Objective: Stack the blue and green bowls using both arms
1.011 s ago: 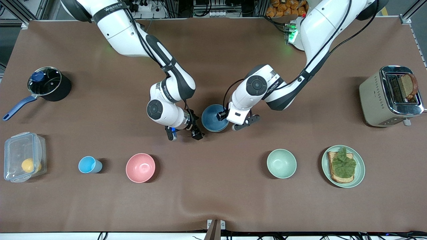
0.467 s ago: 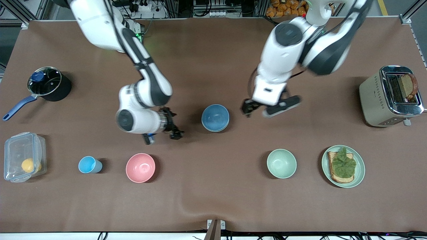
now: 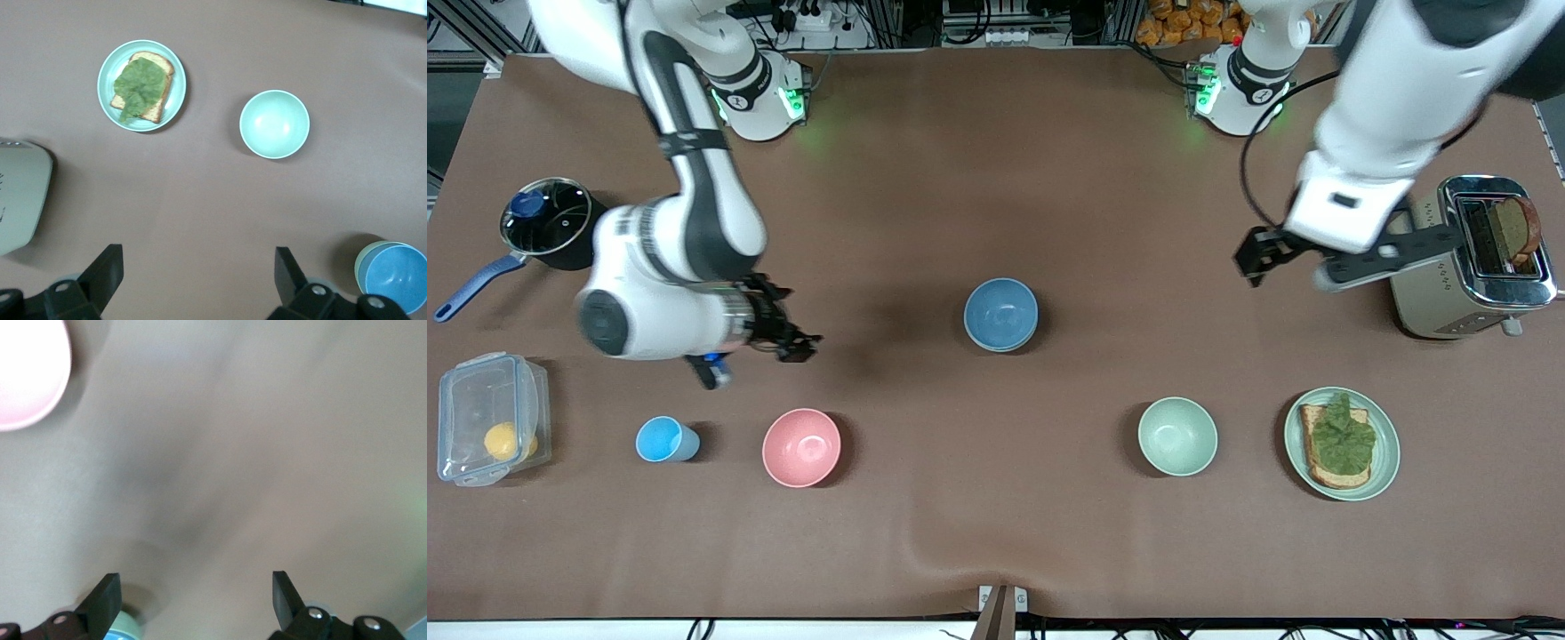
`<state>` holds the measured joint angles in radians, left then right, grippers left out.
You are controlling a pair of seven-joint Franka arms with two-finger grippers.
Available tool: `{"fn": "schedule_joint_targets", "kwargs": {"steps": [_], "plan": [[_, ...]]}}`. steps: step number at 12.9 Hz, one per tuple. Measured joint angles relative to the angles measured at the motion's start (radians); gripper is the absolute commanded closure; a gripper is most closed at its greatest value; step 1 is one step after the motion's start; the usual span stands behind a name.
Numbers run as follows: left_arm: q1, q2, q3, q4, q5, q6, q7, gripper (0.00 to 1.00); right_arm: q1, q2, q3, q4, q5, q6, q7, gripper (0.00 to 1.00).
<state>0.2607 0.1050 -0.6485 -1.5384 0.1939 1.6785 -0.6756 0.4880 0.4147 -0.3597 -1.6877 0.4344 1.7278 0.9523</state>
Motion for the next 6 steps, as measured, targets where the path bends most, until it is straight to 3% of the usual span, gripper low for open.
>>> {"fn": "schedule_joint_targets", "kwargs": {"steps": [3,6], "plan": [[0.022,-0.019,0.024,0.019,-0.043,-0.009,0.037,0.0,-0.002,-0.033,-0.125,0.008,-0.028,-0.063,-0.196,0.0],[-0.124,-0.049,0.215,0.019,-0.063,-0.027,0.091,0.0,-0.011,-0.045,-0.242,0.036,-0.029,-0.113,-0.424,0.0]]}}
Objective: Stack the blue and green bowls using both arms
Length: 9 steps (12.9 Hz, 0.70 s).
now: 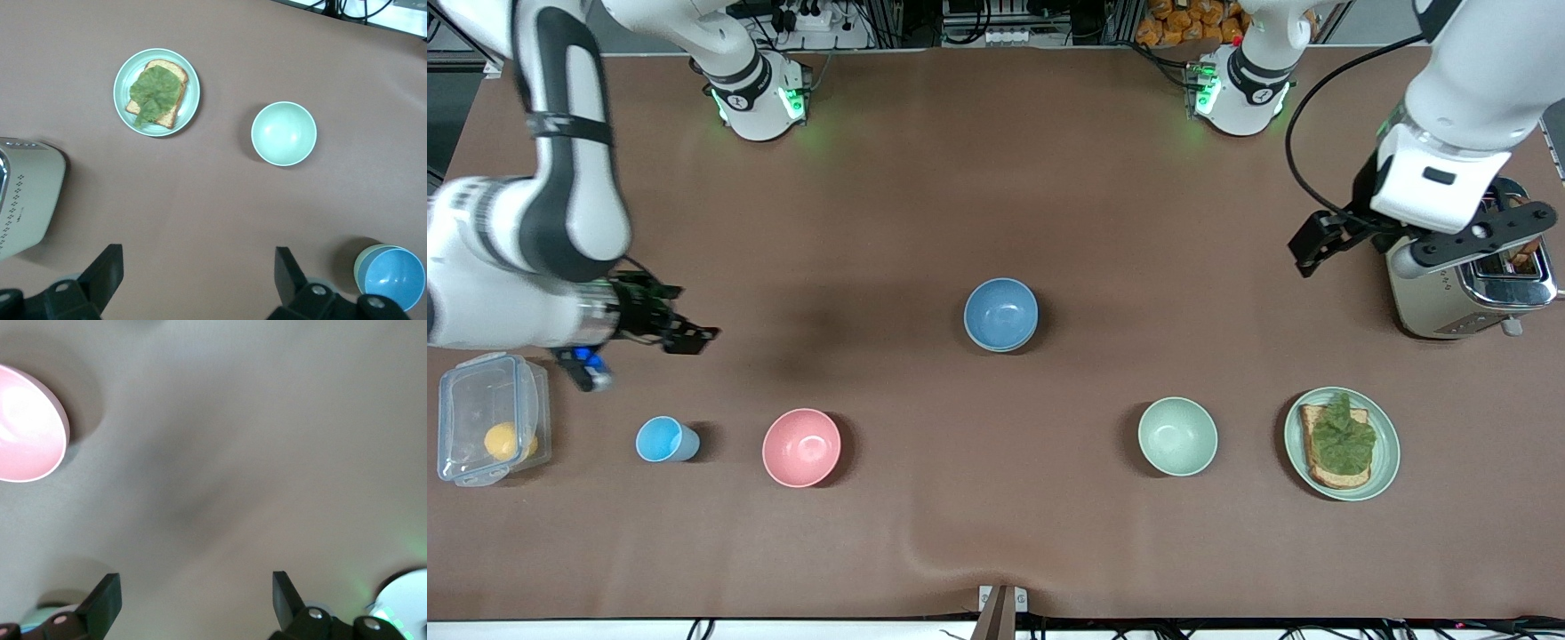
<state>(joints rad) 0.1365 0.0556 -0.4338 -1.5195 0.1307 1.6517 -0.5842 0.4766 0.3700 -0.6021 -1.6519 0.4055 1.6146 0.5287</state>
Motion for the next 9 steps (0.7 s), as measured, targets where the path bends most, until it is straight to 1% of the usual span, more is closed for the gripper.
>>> {"fn": "schedule_joint_targets", "kwargs": {"steps": [1,3,5,6,7,8,9], "plan": [[-0.036,-0.007,0.054,0.0,-0.008,-0.007,0.037,0.0,-0.027,-0.002,-0.014,0.017,0.0,-0.004,-0.073,0.0],[-0.085,-0.017,0.142,0.0,-0.016,-0.01,0.118,0.0,-0.101,-0.014,-0.015,0.053,0.0,-0.008,-0.223,0.0],[-0.111,-0.028,0.207,0.001,-0.054,-0.013,0.192,0.0,-0.15,-0.047,-0.013,0.077,-0.007,-0.012,-0.337,0.0],[-0.115,-0.032,0.23,0.002,-0.071,-0.024,0.222,0.0,-0.168,-0.073,0.002,0.089,-0.039,-0.014,-0.369,0.0],[-0.117,-0.034,0.248,0.002,-0.082,-0.037,0.248,0.0,-0.19,-0.105,0.047,0.101,-0.106,-0.014,-0.385,0.0],[-0.123,-0.035,0.264,0.002,-0.085,-0.046,0.268,0.0,-0.226,-0.142,0.126,0.112,-0.185,-0.01,-0.386,0.0],[-0.138,-0.035,0.282,0.003,-0.086,-0.056,0.276,0.0,-0.278,-0.182,0.232,0.12,-0.25,0.003,-0.384,0.0]]}}
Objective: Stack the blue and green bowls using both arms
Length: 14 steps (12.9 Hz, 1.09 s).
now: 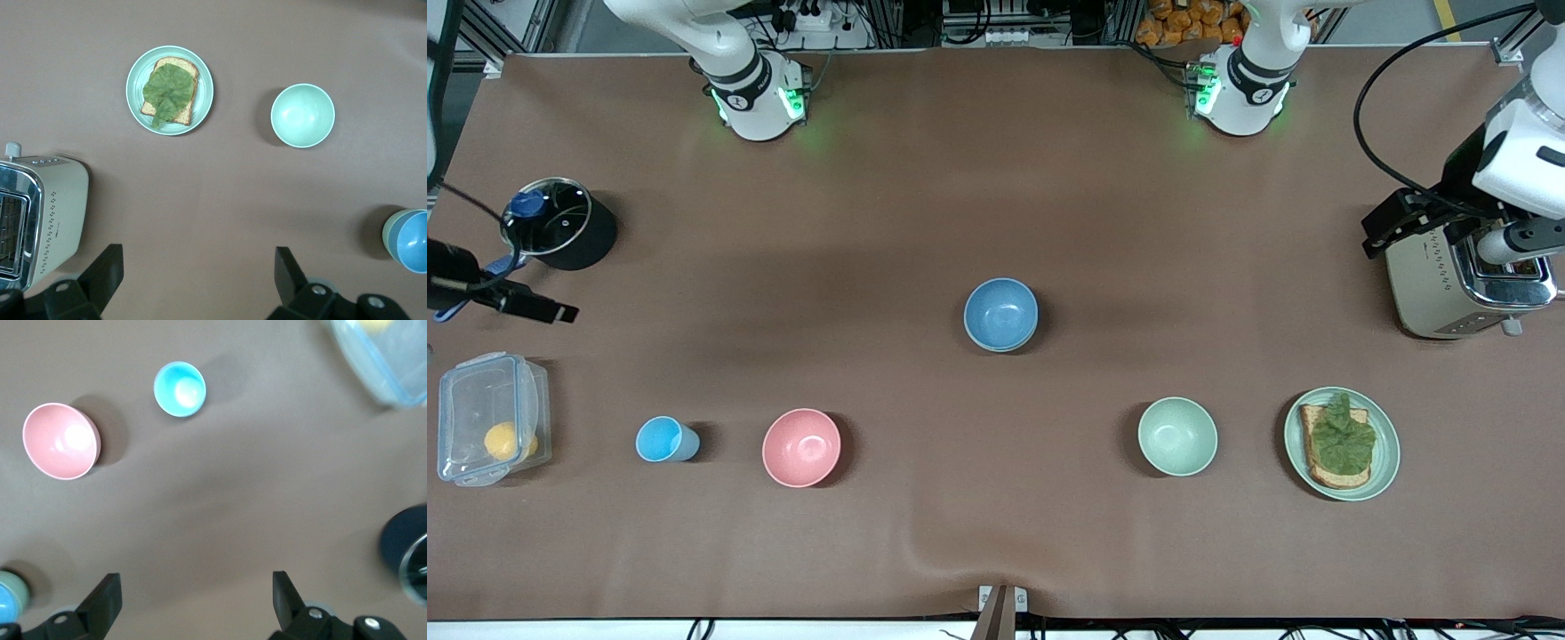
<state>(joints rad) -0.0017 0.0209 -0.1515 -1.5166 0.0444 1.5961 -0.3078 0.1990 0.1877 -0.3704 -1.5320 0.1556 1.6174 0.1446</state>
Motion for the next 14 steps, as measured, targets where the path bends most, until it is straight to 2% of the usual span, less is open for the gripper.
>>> {"fn": "schedule_joint_targets", "kwargs": {"steps": [2,5,7,10,14], "plan": [[-0.032,0.0,0.029,0.007,0.0,-0.022,0.001,0.0,-0.106,-0.075,0.19,0.007,-0.064,0.026,0.01,0.0],[-0.039,-0.001,0.038,0.014,-0.001,-0.04,0.057,0.0,-0.227,-0.185,0.33,0.011,-0.071,0.028,0.007,0.0],[-0.039,-0.001,0.043,0.014,-0.007,-0.061,0.087,0.0,-0.28,-0.234,0.382,0.01,-0.072,0.017,-0.005,0.0],[-0.039,-0.001,0.046,0.011,-0.012,-0.077,0.142,0.0,-0.356,-0.23,0.462,-0.006,-0.078,0.02,-0.041,0.0],[-0.039,-0.002,0.051,0.011,-0.012,-0.079,0.152,0.0,-0.366,-0.198,0.472,-0.011,-0.088,0.045,-0.051,0.0]]}}
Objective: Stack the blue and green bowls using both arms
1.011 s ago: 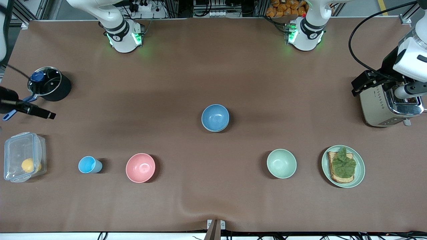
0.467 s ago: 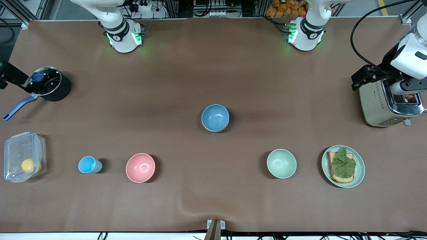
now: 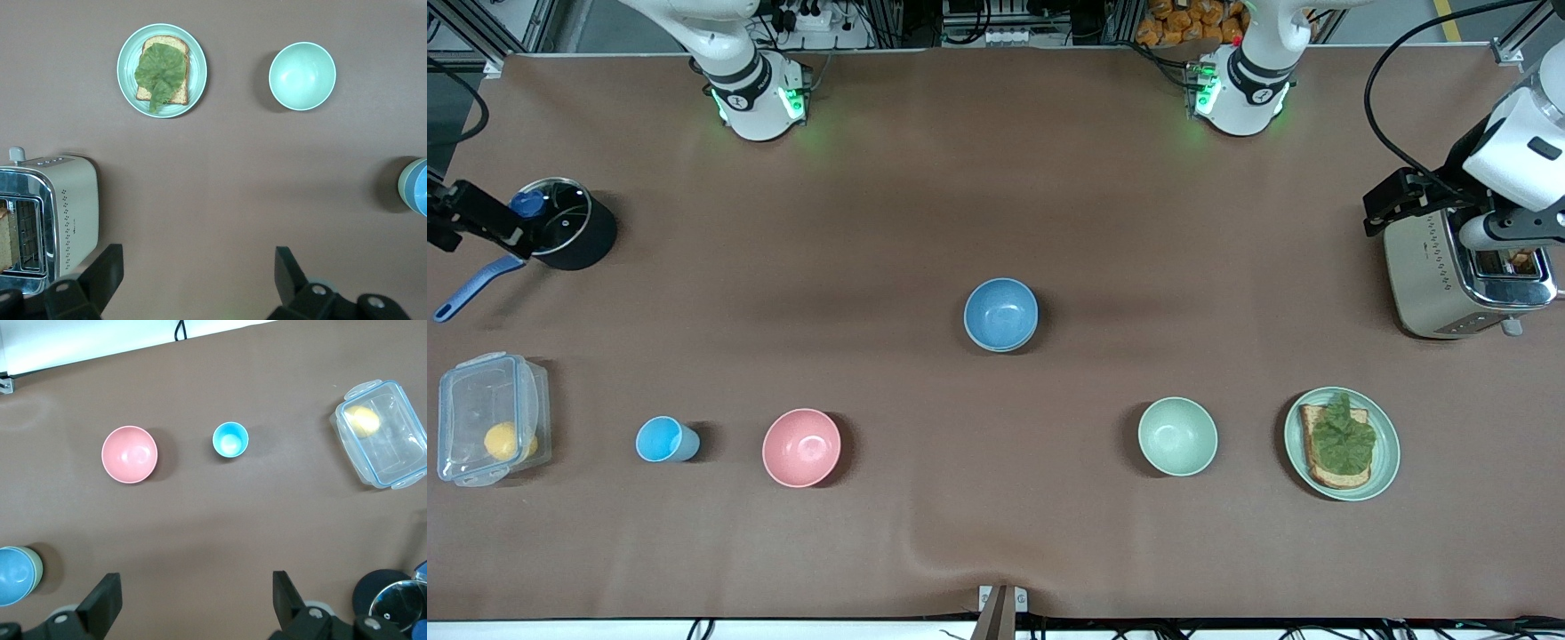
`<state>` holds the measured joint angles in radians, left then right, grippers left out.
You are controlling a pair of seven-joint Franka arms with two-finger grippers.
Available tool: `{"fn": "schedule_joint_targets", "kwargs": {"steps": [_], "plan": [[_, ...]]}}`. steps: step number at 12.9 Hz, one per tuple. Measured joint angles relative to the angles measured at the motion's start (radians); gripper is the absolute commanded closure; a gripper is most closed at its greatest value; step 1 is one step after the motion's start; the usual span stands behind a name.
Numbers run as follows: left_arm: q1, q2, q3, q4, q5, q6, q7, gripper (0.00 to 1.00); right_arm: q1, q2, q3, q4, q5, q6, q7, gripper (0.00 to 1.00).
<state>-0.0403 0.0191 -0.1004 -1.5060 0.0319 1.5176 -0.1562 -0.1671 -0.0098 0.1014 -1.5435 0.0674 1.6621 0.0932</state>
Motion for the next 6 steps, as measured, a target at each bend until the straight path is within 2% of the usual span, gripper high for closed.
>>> {"fn": "schedule_joint_targets", "kwargs": {"steps": [6], "plan": [[0.001,-0.005,0.009,0.002,0.0,0.0,0.0,0.0,-0.003,0.015,0.008,-0.022,-0.005,0.042,0.0,0.0]]}}
